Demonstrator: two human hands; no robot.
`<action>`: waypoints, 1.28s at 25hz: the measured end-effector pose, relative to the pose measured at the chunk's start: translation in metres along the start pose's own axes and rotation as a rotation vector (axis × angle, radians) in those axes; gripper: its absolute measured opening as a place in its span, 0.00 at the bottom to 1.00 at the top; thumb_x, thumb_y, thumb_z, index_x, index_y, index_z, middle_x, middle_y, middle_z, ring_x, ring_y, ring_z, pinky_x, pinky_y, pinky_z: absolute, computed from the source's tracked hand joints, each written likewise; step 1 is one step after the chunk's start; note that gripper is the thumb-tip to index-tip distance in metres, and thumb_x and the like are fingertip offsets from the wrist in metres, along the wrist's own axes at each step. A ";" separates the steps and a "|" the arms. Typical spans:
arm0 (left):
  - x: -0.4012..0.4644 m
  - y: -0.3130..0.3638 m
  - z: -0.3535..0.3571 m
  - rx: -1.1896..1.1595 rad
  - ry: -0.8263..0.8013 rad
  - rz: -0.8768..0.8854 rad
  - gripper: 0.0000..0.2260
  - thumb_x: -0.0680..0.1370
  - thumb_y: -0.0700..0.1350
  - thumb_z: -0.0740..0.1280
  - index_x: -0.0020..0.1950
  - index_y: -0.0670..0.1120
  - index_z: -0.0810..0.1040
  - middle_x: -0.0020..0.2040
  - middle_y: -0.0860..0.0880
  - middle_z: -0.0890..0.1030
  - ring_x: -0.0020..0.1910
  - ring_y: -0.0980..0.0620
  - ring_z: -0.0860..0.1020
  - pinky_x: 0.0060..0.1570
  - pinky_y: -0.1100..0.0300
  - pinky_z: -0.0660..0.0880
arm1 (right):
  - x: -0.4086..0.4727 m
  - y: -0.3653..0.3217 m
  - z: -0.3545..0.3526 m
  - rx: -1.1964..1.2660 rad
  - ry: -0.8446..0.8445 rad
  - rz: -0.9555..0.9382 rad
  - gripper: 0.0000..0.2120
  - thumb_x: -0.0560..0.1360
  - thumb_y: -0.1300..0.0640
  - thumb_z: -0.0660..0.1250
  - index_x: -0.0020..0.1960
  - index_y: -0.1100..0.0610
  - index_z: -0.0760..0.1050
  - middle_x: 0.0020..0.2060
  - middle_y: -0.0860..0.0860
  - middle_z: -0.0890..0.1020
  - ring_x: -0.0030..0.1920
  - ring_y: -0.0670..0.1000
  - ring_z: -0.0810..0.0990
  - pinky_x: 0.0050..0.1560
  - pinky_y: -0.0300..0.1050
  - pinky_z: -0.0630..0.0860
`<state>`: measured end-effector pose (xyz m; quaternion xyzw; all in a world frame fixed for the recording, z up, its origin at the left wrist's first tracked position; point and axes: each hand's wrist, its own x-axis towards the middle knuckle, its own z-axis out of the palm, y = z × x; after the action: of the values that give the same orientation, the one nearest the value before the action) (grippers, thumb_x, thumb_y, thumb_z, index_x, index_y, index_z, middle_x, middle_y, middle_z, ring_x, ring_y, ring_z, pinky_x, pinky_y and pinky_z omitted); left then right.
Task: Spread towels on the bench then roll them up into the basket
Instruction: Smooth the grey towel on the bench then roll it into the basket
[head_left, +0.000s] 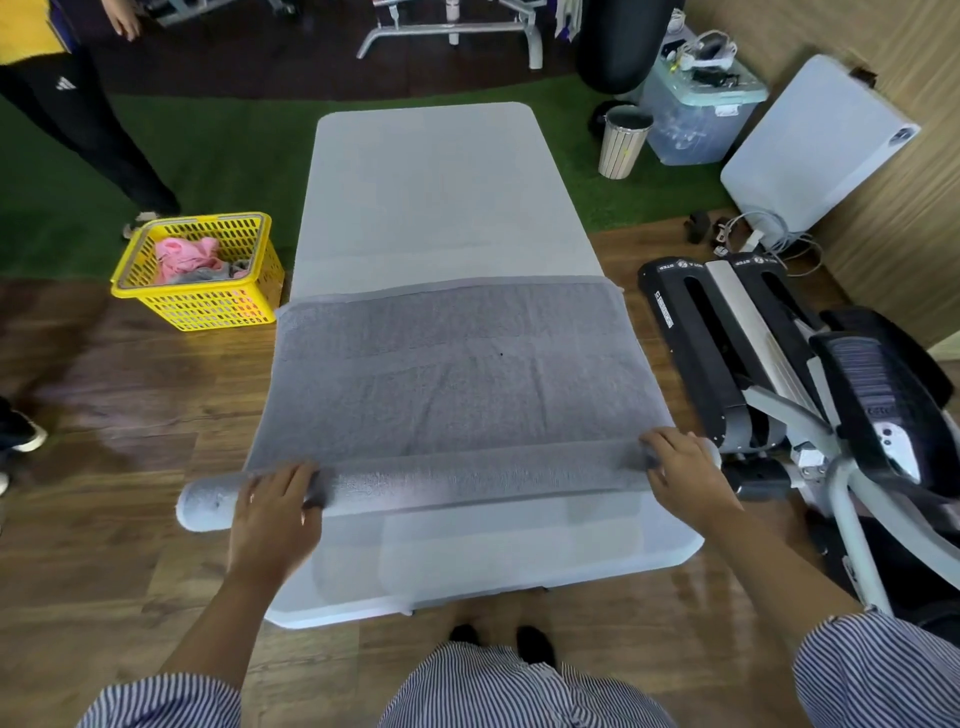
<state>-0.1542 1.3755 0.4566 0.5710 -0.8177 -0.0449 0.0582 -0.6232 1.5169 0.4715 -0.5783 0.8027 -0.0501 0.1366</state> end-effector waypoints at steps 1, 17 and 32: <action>-0.002 0.003 0.003 -0.014 -0.008 -0.010 0.22 0.67 0.43 0.60 0.60 0.41 0.77 0.55 0.44 0.81 0.54 0.41 0.79 0.64 0.38 0.66 | -0.002 -0.001 0.002 0.030 0.008 0.009 0.18 0.75 0.64 0.60 0.65 0.60 0.71 0.63 0.55 0.74 0.64 0.57 0.70 0.73 0.51 0.52; 0.007 0.003 -0.012 -0.026 -0.003 0.056 0.19 0.67 0.39 0.63 0.58 0.40 0.77 0.51 0.42 0.82 0.49 0.40 0.80 0.54 0.41 0.74 | 0.004 0.002 -0.010 0.025 -0.145 0.013 0.20 0.74 0.60 0.62 0.66 0.55 0.70 0.62 0.51 0.75 0.63 0.55 0.71 0.70 0.48 0.58; 0.014 0.014 -0.019 0.003 -0.126 -0.009 0.15 0.67 0.47 0.61 0.51 0.48 0.79 0.45 0.48 0.84 0.45 0.42 0.80 0.48 0.49 0.73 | 0.006 -0.007 -0.018 -0.049 -0.201 0.081 0.15 0.73 0.54 0.63 0.59 0.53 0.75 0.54 0.51 0.80 0.54 0.56 0.77 0.54 0.47 0.72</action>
<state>-0.1695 1.3672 0.4779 0.5707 -0.8172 -0.0796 0.0057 -0.6233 1.5081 0.4892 -0.5505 0.8088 0.0335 0.2041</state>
